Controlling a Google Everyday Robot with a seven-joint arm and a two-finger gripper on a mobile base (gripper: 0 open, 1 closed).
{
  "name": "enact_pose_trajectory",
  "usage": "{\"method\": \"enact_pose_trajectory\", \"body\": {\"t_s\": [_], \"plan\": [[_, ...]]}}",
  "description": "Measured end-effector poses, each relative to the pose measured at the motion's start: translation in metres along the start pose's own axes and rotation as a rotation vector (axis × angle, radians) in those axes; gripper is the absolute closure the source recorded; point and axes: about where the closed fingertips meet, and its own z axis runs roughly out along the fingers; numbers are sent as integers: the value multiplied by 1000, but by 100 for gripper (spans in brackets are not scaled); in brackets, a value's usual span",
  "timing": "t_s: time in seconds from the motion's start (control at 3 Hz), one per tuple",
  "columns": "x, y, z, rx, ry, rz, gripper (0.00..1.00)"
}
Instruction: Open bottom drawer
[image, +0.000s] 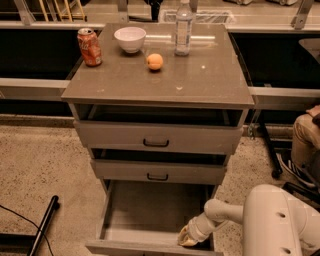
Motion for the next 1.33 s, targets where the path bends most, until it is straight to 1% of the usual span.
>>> {"method": "enact_pose_trajectory", "body": {"t_s": [0.33,0.67,1.0,1.33], "plan": [[0,-1,0,0,0,0,100],[1,11,0,-45,-34,45,100],[1,10,0,-45,-34,45,100],[1,21,-2,-88,-75,81,100]]}}
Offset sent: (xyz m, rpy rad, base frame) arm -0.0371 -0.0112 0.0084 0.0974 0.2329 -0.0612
